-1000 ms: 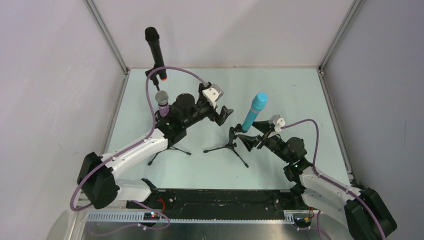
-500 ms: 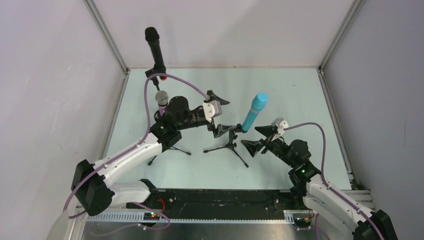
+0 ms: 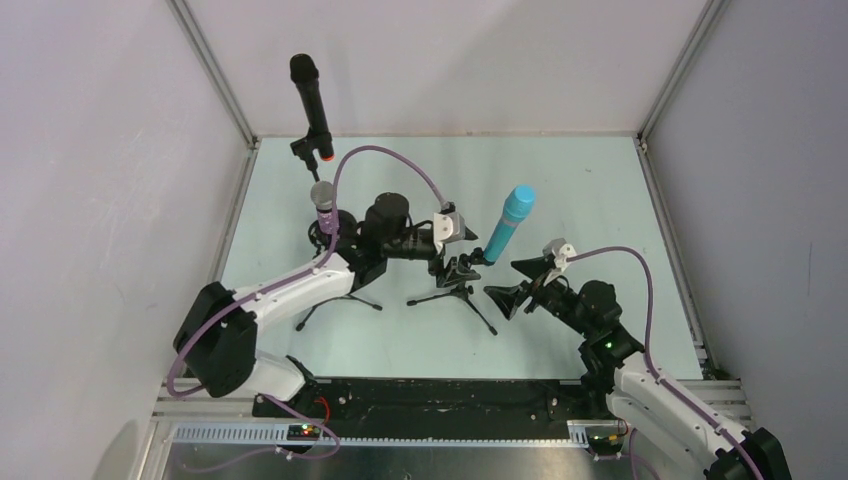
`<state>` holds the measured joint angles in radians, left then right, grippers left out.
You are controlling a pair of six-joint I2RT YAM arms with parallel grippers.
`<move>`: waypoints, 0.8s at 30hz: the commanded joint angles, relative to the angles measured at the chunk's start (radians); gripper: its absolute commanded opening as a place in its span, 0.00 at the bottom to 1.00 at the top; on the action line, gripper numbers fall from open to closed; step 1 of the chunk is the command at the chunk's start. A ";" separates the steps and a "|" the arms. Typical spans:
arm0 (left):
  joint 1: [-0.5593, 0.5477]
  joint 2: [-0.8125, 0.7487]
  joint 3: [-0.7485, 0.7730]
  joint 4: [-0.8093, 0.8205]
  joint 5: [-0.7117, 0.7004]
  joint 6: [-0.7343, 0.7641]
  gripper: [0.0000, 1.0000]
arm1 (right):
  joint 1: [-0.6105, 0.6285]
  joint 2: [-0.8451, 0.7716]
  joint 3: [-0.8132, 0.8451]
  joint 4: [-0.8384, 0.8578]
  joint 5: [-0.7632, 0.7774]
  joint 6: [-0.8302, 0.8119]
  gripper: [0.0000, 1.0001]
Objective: Attach the microphones to the stand
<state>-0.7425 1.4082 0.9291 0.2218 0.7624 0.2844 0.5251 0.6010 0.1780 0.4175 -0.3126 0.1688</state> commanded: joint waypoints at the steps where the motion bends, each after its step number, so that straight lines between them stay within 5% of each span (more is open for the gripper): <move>1: -0.004 0.019 0.017 0.021 -0.003 -0.006 0.86 | -0.005 -0.009 -0.002 -0.001 -0.036 -0.002 0.99; 15: -0.003 0.068 0.008 -0.010 -0.104 0.049 0.72 | -0.011 -0.026 -0.024 0.010 -0.037 -0.027 0.99; 24: -0.002 0.071 0.018 -0.057 -0.134 0.097 0.51 | -0.010 0.009 -0.032 0.047 -0.039 -0.026 1.00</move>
<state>-0.7509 1.4803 0.9291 0.1913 0.6785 0.3161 0.5194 0.5930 0.1501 0.4053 -0.3420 0.1558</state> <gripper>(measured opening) 0.559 0.993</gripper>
